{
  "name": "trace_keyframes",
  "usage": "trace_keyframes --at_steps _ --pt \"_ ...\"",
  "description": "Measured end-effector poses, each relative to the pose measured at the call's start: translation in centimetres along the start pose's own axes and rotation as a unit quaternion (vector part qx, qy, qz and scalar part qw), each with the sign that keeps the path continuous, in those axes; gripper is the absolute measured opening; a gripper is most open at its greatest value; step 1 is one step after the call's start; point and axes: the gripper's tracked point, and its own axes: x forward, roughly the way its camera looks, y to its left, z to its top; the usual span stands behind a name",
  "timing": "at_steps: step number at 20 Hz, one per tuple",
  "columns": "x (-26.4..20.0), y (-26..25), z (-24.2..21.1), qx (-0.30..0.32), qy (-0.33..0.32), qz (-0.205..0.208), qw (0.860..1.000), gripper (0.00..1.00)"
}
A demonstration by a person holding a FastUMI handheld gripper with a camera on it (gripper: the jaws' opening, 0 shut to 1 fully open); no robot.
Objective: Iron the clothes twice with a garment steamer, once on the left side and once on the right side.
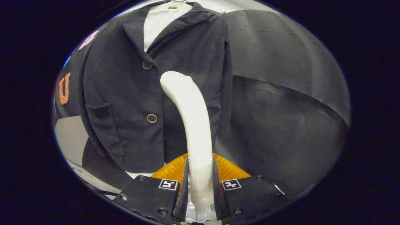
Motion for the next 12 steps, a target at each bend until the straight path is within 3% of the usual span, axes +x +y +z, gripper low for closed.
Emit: trace_keyframes --at_steps 12 --pt "1.9 0.4 1.1 -0.013 0.057 0.015 0.998 0.38"
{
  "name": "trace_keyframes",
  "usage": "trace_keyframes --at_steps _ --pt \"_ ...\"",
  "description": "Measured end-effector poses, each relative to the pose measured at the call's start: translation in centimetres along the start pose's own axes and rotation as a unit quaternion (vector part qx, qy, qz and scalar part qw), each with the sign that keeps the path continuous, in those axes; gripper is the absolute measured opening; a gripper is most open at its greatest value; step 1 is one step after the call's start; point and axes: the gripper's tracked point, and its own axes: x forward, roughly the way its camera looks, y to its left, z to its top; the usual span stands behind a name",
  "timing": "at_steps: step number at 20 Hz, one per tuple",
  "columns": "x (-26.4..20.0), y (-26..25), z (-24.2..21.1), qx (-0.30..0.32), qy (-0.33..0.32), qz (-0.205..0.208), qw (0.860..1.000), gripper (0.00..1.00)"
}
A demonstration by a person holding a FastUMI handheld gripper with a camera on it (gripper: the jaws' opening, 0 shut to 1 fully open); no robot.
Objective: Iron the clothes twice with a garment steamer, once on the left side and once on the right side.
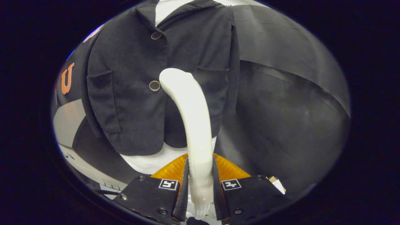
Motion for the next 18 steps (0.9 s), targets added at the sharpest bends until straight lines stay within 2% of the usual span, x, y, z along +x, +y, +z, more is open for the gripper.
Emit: trace_keyframes --at_steps 11,18 --pt "0.9 0.3 -0.5 -0.016 0.04 0.022 0.999 0.38" --pt "0.8 0.9 0.0 -0.011 0.032 0.075 0.997 0.38"
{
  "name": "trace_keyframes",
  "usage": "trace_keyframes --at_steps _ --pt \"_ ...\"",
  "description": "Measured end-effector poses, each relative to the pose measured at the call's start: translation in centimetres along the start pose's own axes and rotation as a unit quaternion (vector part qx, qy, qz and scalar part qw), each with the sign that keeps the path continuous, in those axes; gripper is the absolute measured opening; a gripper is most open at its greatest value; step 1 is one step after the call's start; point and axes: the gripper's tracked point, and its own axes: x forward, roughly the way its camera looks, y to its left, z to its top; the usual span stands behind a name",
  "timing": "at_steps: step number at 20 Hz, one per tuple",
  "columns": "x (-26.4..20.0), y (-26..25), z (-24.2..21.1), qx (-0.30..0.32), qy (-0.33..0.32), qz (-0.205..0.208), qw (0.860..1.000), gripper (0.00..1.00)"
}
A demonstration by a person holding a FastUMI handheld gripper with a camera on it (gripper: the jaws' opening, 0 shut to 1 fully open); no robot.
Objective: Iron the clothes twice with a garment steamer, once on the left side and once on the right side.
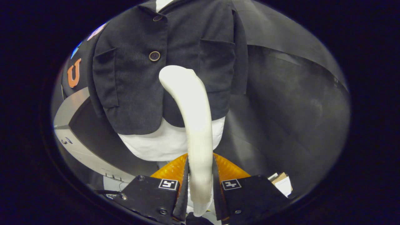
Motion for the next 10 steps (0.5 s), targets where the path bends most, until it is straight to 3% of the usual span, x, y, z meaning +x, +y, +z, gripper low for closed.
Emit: trace_keyframes --at_steps 4,10 --pt "-0.6 0.6 -1.2 0.006 0.006 0.034 0.999 0.38" --pt "-4.9 0.8 -4.5 0.022 0.0 0.024 0.999 0.38"
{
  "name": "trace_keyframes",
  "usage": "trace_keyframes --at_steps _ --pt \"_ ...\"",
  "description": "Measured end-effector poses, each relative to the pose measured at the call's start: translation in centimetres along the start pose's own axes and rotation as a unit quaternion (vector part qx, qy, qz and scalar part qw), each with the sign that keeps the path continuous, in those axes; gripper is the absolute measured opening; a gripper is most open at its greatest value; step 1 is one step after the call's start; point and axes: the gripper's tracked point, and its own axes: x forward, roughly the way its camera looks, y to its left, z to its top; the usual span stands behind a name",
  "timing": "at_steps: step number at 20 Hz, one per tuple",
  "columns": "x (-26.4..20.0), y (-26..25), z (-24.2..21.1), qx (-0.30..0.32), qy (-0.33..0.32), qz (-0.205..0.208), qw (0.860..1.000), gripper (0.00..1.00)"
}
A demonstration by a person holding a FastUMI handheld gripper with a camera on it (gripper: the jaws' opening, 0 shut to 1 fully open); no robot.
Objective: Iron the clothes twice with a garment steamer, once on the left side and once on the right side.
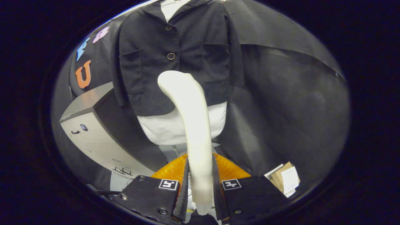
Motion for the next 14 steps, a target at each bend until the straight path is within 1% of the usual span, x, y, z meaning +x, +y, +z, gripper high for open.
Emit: trace_keyframes --at_steps 4,7,9,14 --pt "-4.4 1.0 -3.0 0.022 -0.015 -0.013 1.0 0.38" --pt "-9.0 2.5 -6.9 0.024 -0.018 -0.015 0.999 0.38" --pt "-11.6 4.8 -9.2 0.02 -0.012 -0.006 1.0 0.38" --pt "-16.0 9.3 -13.0 -0.001 -0.003 0.023 1.0 0.38"
